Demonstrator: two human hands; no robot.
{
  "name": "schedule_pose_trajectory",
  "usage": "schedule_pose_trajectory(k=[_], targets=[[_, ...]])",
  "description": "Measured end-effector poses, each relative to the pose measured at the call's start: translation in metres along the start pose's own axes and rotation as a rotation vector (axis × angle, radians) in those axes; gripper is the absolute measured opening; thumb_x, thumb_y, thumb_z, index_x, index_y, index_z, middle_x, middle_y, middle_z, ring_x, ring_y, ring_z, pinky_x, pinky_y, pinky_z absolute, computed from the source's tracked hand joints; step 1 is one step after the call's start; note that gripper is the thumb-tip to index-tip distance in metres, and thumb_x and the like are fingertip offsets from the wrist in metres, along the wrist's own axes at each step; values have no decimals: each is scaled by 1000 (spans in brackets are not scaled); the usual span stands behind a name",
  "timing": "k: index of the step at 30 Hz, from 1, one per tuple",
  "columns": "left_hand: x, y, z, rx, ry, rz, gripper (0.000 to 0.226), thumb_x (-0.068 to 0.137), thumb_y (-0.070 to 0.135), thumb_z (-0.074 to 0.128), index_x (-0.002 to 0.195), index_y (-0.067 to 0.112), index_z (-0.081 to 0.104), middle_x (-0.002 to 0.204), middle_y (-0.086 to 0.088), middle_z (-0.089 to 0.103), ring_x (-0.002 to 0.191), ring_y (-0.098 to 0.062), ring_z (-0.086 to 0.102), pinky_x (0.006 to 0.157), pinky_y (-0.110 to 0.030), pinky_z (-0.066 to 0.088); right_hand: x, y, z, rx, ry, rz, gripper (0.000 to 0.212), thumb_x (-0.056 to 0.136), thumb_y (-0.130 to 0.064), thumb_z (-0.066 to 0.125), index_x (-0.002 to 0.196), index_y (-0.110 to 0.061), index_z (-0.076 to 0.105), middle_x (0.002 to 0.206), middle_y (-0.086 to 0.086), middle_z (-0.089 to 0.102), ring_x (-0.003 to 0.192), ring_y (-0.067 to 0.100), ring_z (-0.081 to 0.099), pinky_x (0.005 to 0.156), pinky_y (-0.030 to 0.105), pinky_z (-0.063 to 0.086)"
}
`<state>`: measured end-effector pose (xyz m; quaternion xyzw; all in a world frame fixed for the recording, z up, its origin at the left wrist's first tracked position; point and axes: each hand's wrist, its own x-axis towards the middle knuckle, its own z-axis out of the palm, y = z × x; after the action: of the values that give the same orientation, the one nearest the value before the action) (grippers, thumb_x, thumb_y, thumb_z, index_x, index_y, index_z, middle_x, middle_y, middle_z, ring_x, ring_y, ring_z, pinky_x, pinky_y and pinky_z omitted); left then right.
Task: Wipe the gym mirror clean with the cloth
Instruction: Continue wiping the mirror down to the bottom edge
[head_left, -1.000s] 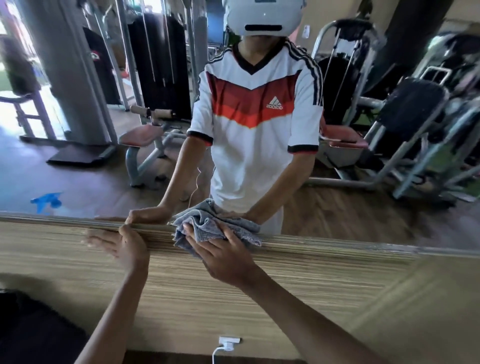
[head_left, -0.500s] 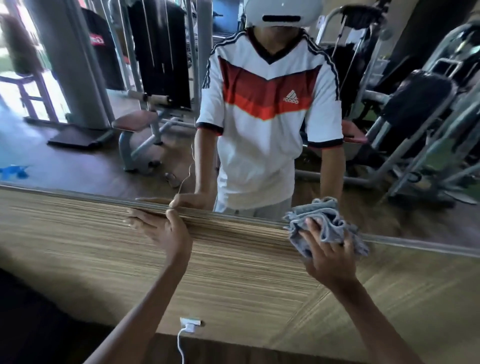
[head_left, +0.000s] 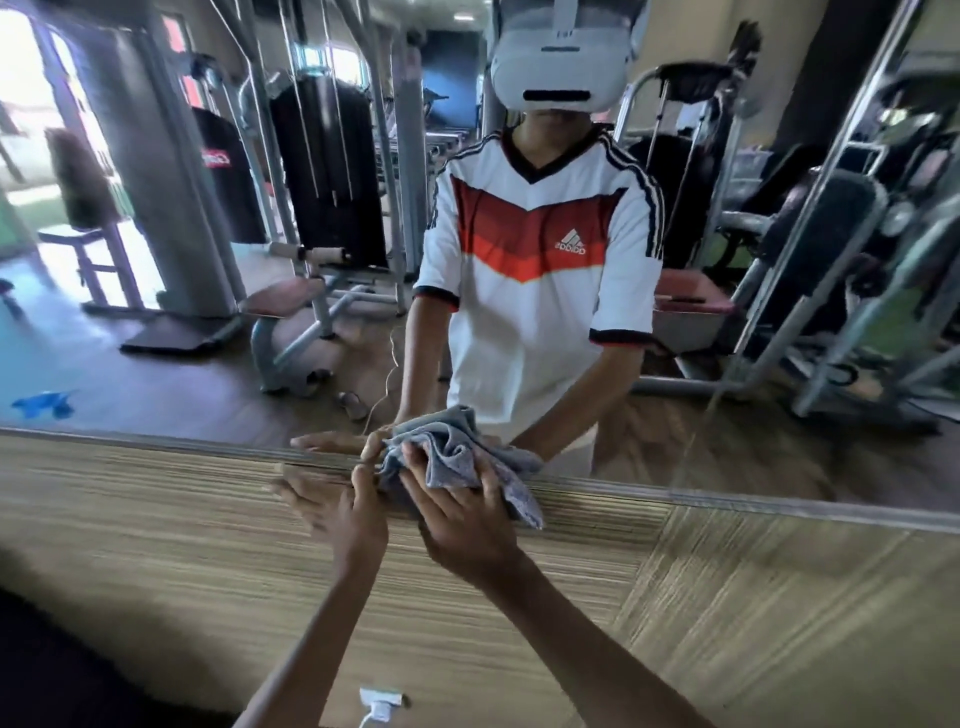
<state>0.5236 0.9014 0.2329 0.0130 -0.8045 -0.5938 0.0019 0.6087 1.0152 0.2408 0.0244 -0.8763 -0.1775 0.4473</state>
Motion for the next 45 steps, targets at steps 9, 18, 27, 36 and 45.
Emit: schedule_pose_trajectory(k=[9, 18, 27, 36, 45], targets=[[-15, 16, 6, 100, 166, 440, 83, 81, 19, 34, 158, 7, 7, 163, -29, -10, 153, -37, -6, 121, -55, 0, -113, 123, -40, -51, 0, 284, 48, 104, -47, 24, 124, -21, 58, 142, 1, 54, 120, 19, 59, 112, 49, 25], [-46, 35, 48, 267, 119, 1062, 76, 96, 31, 44, 158, 17, 2, 159, -33, -8, 153, -33, -16, 123, -45, -11, -88, 148, -70, -184, 139, 572, 50, 103, -48, 28, 140, -17, 44, 167, 4, 1, 153, 25, 9, 106, 53, 24], [-31, 111, 55, 256, 199, 1476, 70, 90, 27, 47, 156, 19, 24, 168, -4, -14, 155, -26, -9, 121, -57, 0, -63, 124, -43, -225, 73, 328, 54, 104, -52, 23, 151, -26, 34, 167, 6, 4, 150, 24, 21, 94, 49, 33], [-20, 105, 69, 337, 466, 1580, 62, 90, 35, 48, 149, 17, 40, 168, -8, 15, 154, -28, 18, 123, -49, 12, 5, 148, -73, -166, 319, 703, 65, 103, -52, 26, 159, -29, 6, 166, 6, -11, 153, 27, -3, 117, 59, 2], [-18, 102, 69, 307, 478, 1596, 69, 92, 35, 46, 157, 21, 29, 168, -9, 14, 153, -29, 20, 123, -50, 14, -61, 151, -69, -237, 108, 422, 62, 102, -59, 27, 157, -32, 20, 167, 5, 1, 154, 24, 5, 105, 62, 30]])
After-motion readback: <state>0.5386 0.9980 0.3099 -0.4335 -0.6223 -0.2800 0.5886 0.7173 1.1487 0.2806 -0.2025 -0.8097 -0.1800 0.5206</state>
